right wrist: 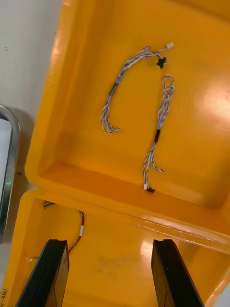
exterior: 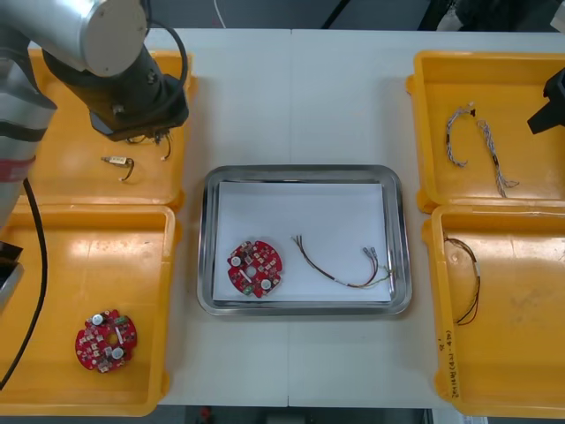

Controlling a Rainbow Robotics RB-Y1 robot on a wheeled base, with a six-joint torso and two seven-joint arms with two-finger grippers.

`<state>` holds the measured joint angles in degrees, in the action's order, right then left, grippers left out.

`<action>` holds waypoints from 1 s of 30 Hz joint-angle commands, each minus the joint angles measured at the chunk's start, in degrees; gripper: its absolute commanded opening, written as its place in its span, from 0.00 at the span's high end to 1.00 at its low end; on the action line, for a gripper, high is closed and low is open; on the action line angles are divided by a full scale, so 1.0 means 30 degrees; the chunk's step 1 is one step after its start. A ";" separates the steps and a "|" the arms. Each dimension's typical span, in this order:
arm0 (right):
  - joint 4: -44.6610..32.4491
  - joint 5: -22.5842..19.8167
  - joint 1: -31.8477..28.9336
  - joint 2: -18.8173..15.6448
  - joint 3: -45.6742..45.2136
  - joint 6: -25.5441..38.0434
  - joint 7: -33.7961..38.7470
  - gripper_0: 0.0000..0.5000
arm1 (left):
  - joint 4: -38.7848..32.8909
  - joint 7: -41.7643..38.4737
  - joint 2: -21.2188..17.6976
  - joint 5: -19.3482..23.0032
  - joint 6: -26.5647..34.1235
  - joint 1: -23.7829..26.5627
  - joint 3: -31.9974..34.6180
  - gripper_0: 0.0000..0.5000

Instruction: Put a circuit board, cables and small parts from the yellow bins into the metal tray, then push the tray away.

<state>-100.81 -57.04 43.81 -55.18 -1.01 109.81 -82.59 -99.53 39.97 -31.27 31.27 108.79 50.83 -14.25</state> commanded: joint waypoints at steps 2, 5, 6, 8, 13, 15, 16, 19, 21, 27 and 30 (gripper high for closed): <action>0.1788 0.0381 0.0308 -0.0736 -0.0658 0.0062 -0.0391 0.00 | -0.1187 0.0211 0.0991 0.0271 -0.0025 -0.0096 -0.1315 1.00; 0.3106 0.0381 0.0748 -0.0561 -0.0570 0.0062 -0.0538 0.00 | -0.1216 0.0064 0.1284 0.0388 -0.0347 -0.0067 -0.1901 1.00; 0.3311 0.0410 0.0836 -0.0502 -0.0570 0.0062 -0.0596 0.00 | -0.1216 0.0035 0.1313 0.0418 -0.0435 -0.0096 -0.2019 1.00; 0.4220 0.0645 0.1304 -0.0092 -0.0570 -0.0159 -0.0801 0.00 | -0.1216 -0.0053 0.1548 0.0623 -0.0669 -0.0096 -0.2575 1.00; 0.6417 0.1114 0.2828 0.0435 0.0221 -0.0598 -0.1182 0.00 | -0.1216 -0.0112 0.1782 0.1179 -0.0845 -0.0096 -0.3747 1.00; 0.7354 0.1201 0.3472 0.0435 0.0836 -0.1155 -0.1387 0.00 | -0.1216 -0.0200 0.1811 0.1297 -0.1138 -0.0125 -0.4538 1.00; 0.7530 0.1201 0.3589 0.0435 0.0953 -0.1360 -0.1446 0.00 | -0.1216 -0.0229 0.1782 0.1326 -0.1226 -0.0184 -0.4743 1.00; 0.8204 0.1348 0.3765 0.0553 0.1451 -0.2385 -0.1680 0.00 | -0.1246 -0.0346 0.1782 0.1297 -0.1988 -0.0682 -0.5241 0.99; 0.8556 0.1494 0.3765 0.0728 0.1920 -0.3089 -0.1915 0.00 | -0.1216 -0.0375 0.1782 0.1004 -0.2661 -0.1092 -0.5593 0.99; 0.9464 0.1905 0.3765 0.1021 0.3238 -0.4173 -0.2266 0.00 | -0.1216 -0.0639 0.1753 0.0242 -0.3306 -0.1620 -0.6384 0.99; 1.0372 0.2227 0.3795 0.1432 0.3297 -0.4583 -0.2383 0.00 | -0.1129 -0.0786 0.1753 -0.0051 -0.3599 -0.1707 -0.6735 1.00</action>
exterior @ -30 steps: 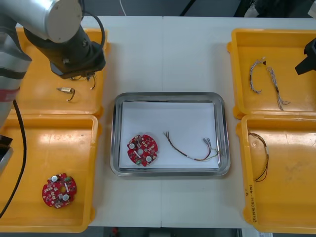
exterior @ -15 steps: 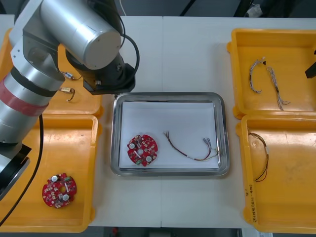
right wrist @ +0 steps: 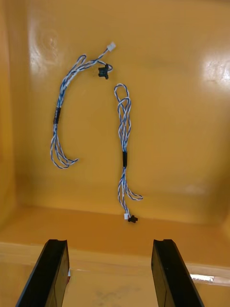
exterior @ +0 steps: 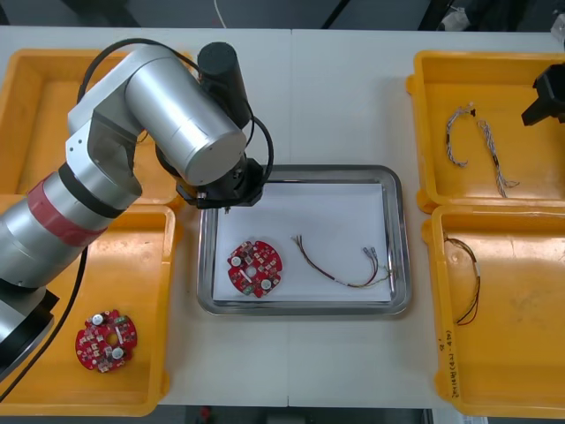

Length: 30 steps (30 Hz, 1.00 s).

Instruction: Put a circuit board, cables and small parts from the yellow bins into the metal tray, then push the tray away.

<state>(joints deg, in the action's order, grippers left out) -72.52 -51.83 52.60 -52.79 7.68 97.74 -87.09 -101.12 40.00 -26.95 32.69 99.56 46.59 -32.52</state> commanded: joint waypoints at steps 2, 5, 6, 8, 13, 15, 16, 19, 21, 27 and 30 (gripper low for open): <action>0.1291 0.0666 0.0835 0.0809 0.0399 -0.0880 -0.0999 0.00 | -0.0305 -0.0883 0.0311 -0.0643 -0.0872 -0.0325 -0.0851 0.99; 0.1701 0.0989 0.0835 0.1102 0.0428 -0.1261 -0.1086 0.00 | 0.0368 -0.0971 0.0311 -0.0760 -0.1721 -0.0325 -0.1114 0.99; 0.2023 0.1077 0.0835 0.1249 0.0487 -0.1437 -0.1145 0.00 | 0.0573 -0.0971 0.0340 -0.0907 -0.2102 -0.0325 -0.1232 0.99; 0.2492 0.1194 0.0835 0.1424 0.0487 -0.1759 -0.1233 0.00 | 0.0896 -0.1059 0.0340 -0.1141 -0.2483 -0.0325 -0.1437 0.99; 0.3635 0.1370 0.0835 0.1923 0.0487 -0.3283 -0.1438 0.00 | 0.1277 -0.1029 0.0370 -0.1259 -0.2864 -0.0355 -0.1495 0.99; 0.4308 0.1545 0.0835 0.2215 0.0487 -0.3810 -0.1614 0.00 | 0.1277 -0.1059 0.0340 -0.1259 -0.2864 -0.0384 -0.1495 0.99; 0.4631 0.1633 0.0835 0.2303 0.0487 -0.4015 -0.1731 0.00 | 0.1277 -0.1059 0.0340 -0.1259 -0.2864 -0.0355 -0.1495 0.98; 0.5099 0.1838 0.0718 0.2421 0.0692 -0.4279 -0.2024 0.00 | 0.1277 -0.1059 0.0340 -0.1288 -0.2864 -0.0384 -0.1495 0.69; 0.5099 0.1926 0.0542 0.2479 0.0838 -0.4484 -0.2083 0.00 | 0.1277 -0.1088 0.0340 -0.1288 -0.2864 -0.0384 -0.1495 0.37; 0.5158 0.2073 -0.0366 0.2743 0.0838 -0.6242 -0.2229 0.00 | 0.1277 -0.1264 0.0282 -0.1288 -0.2864 -0.0384 -0.1495 0.00; 0.5392 0.2219 -0.0425 0.2772 0.0867 -0.6710 -0.2317 0.00 | 0.1277 -0.1352 0.0223 -0.1288 -0.2864 -0.0384 -0.1495 0.00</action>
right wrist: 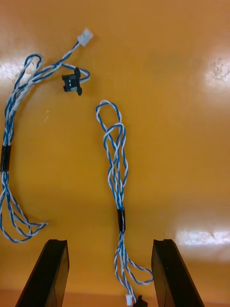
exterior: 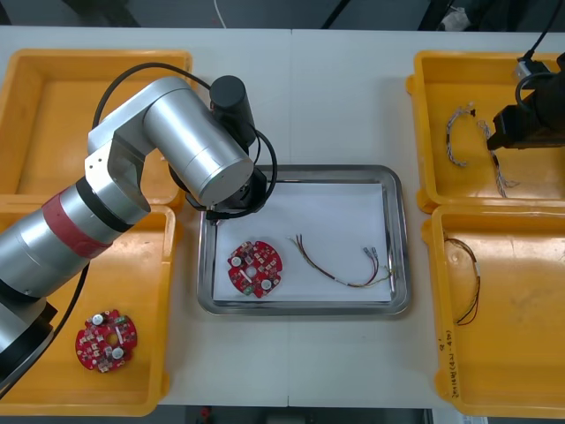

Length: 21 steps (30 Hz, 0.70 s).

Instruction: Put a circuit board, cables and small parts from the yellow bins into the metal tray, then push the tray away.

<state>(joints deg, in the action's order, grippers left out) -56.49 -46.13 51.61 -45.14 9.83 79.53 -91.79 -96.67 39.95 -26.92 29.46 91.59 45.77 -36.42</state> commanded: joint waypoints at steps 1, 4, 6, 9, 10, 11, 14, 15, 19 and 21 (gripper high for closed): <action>0.0199 0.0349 -0.0095 0.0221 0.0121 -0.0815 -0.0810 0.00 | -0.0237 -0.1394 0.0156 -0.0211 -0.0177 -0.0111 -0.0194 0.00; 0.0609 0.0466 -0.0124 0.0221 0.0151 -0.1167 -0.1015 0.00 | -0.0618 -0.1511 -0.0137 -0.0240 -0.0031 -0.0111 -0.0194 0.00; 0.0960 0.0466 -0.0124 0.0221 0.0151 -0.1372 -0.1132 0.00 | -0.0998 -0.1569 -0.0371 -0.0240 0.0204 -0.0111 -0.0164 0.00; 0.1605 0.0466 -0.0124 0.0397 0.0121 -0.1694 -0.1337 0.00 | -0.1702 -0.1687 -0.0752 -0.0211 0.1024 -0.0111 0.0304 0.00; 0.1839 0.0466 -0.0124 0.0514 0.0121 -0.1841 -0.1396 0.00 | -0.1965 -0.1716 -0.0869 -0.0065 0.1405 -0.0111 0.0597 0.00; 0.1956 0.0466 -0.0154 0.0573 0.0151 -0.1899 -0.1425 0.00 | -0.2053 -0.1687 -0.0898 -0.0006 0.1610 -0.0111 0.0773 0.00; 0.2484 0.0495 -0.0124 0.0895 0.0121 -0.2280 -0.1571 0.00 | -0.2610 -0.1687 -0.1016 0.0258 0.2518 -0.0082 0.1711 0.00; 0.2601 0.0495 -0.0124 0.1012 0.0121 -0.2280 -0.1571 0.00 | -0.2786 -0.1628 -0.1045 0.0287 0.2841 -0.0111 0.2092 0.00; 0.2953 0.0349 -0.0154 0.1159 0.0151 -0.2280 -0.1571 0.00 | -0.3078 -0.1482 -0.1250 0.0521 0.3690 -0.0111 0.3468 0.00; 0.3040 0.0437 -0.0154 0.1217 0.0151 -0.2280 -0.1571 0.00 | -0.3137 -0.1394 -0.1367 0.0638 0.3837 -0.0111 0.4113 0.00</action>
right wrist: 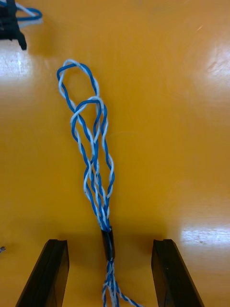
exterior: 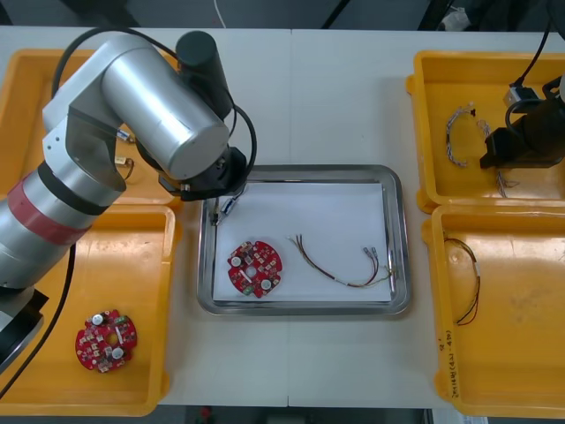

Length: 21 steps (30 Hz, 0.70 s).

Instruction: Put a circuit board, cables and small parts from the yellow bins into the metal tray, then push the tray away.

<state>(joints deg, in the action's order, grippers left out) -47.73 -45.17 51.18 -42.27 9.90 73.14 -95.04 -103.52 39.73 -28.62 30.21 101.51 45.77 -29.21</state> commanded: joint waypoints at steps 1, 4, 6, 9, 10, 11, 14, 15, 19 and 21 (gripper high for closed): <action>0.0119 0.0086 -0.0068 0.0261 0.0127 -0.0152 -0.0517 0.00 | -0.0824 -0.1233 -0.0861 0.0506 0.0615 -0.0082 0.2148 0.00; 0.0119 0.0086 -0.0303 0.0290 0.0127 -0.0152 -0.0517 0.00 | -0.0824 -0.1028 -0.1066 0.0740 0.0908 -0.0082 0.3086 0.00; 0.0119 -0.0032 -0.0420 0.0319 0.0127 -0.0152 -0.0576 0.00 | -0.0853 -0.0910 -0.1213 0.0799 0.1230 -0.0111 0.3701 0.00; 0.0119 -0.0032 -0.0596 0.0290 0.0127 -0.0152 -0.0693 0.00 | -0.0853 -0.0793 -0.1418 0.0945 0.1728 -0.0082 0.4697 0.00; 0.0119 -0.0032 -0.0596 0.0290 0.0127 -0.0152 -0.0722 0.00 | -0.0824 -0.0793 -0.1535 0.0975 0.1963 -0.0082 0.5078 0.00; 0.0119 -0.0032 -0.0596 0.0319 0.0127 -0.0152 -0.0751 0.00 | -0.0824 -0.0793 -0.1594 0.0975 0.2080 -0.0082 0.5312 0.00; 0.0119 -0.0090 -0.0654 0.0319 0.0127 -0.0152 -0.0781 0.00 | -0.0766 -0.0705 -0.1828 0.1063 0.2373 -0.0082 0.6367 0.00; 0.0119 -0.0090 -0.0654 0.0319 0.0127 -0.0152 -0.0751 0.00 | -0.0707 -0.0705 -0.1887 0.1063 0.2432 -0.0082 0.6514 0.00; 0.0119 -0.0178 -0.0801 0.0378 0.0127 -0.0152 -0.0751 0.00 | -0.0297 -0.0910 -0.2092 0.0945 0.2490 -0.0082 0.7422 0.00; 0.0119 -0.0207 -0.0859 0.0436 0.0127 -0.0152 -0.0781 0.00 | 0.0025 -0.1028 -0.2180 0.0975 0.2490 -0.0082 0.7832 0.00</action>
<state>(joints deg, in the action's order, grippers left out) -47.24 -45.30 50.61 -41.87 9.91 73.08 -95.05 -103.81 39.74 -32.84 32.91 108.44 45.77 -8.52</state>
